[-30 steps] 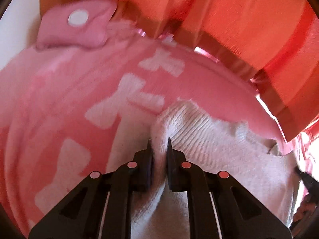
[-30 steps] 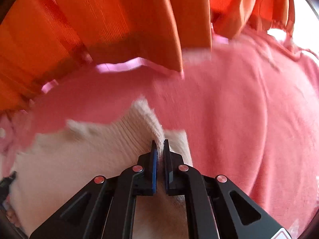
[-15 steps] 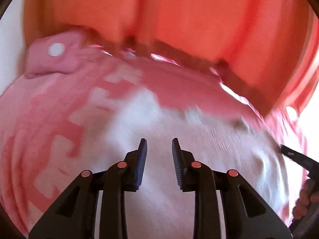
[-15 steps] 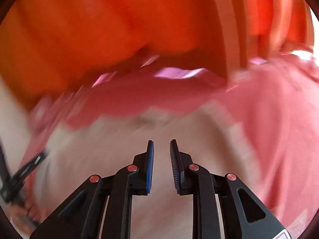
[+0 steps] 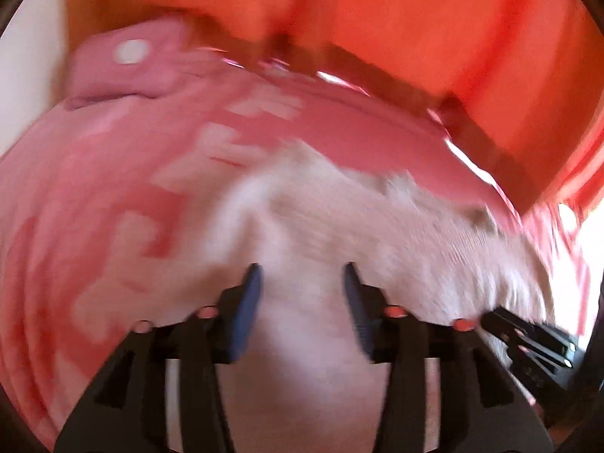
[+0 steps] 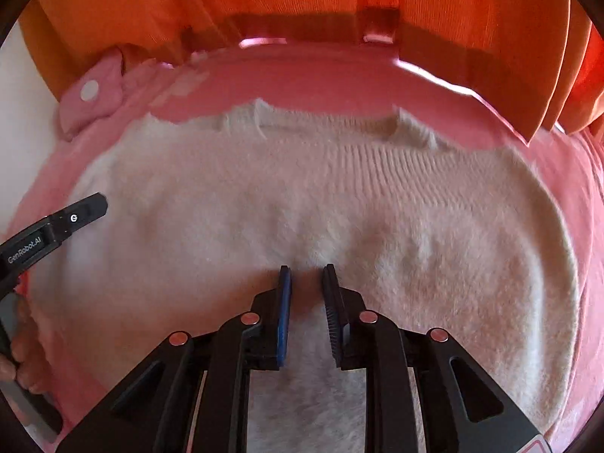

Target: Fold small clothes

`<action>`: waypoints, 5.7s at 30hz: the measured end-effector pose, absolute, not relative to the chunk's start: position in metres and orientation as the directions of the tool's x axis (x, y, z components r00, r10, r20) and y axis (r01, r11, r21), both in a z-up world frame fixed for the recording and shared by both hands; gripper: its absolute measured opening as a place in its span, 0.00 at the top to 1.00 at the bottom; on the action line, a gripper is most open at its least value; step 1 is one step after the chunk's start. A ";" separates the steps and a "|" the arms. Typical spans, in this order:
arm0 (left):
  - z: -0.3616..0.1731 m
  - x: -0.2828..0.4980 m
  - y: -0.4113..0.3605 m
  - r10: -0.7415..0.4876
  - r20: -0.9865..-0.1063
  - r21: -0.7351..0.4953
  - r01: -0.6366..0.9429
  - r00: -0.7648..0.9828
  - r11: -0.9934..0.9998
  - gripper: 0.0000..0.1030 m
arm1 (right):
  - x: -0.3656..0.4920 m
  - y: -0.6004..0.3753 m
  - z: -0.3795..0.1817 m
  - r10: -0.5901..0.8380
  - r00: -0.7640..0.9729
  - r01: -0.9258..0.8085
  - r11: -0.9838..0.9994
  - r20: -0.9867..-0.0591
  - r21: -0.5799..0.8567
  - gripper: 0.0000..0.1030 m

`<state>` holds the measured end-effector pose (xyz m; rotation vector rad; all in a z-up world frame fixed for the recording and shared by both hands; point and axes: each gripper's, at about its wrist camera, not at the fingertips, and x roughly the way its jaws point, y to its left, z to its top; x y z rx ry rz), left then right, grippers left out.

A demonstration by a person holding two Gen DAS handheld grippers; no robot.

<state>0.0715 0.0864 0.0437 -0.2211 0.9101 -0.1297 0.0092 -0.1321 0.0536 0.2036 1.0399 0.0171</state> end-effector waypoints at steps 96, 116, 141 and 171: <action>0.013 -0.050 -0.059 -0.333 -0.857 -0.261 0.227 0.393 0.938 0.69 | -0.157 -0.309 0.008 0.332 0.447 0.455 0.715 -0.831 0.531 0.93; 0.072 -0.024 -0.078 -0.372 -0.760 -0.234 0.309 0.533 0.922 0.39 | -0.023 -0.334 0.048 0.187 0.523 0.458 0.761 -0.832 0.459 0.75; 0.036 -0.031 -0.104 -0.264 -0.799 -0.112 0.296 0.541 0.948 0.34 | -0.157 -0.315 0.076 0.126 0.612 0.435 0.770 -0.780 0.466 0.84; 0.058 -0.043 -0.097 -0.326 -0.784 -0.192 0.293 0.528 0.936 0.31 | -0.069 -0.333 0.092 0.093 0.616 0.382 0.834 -0.782 0.399 0.85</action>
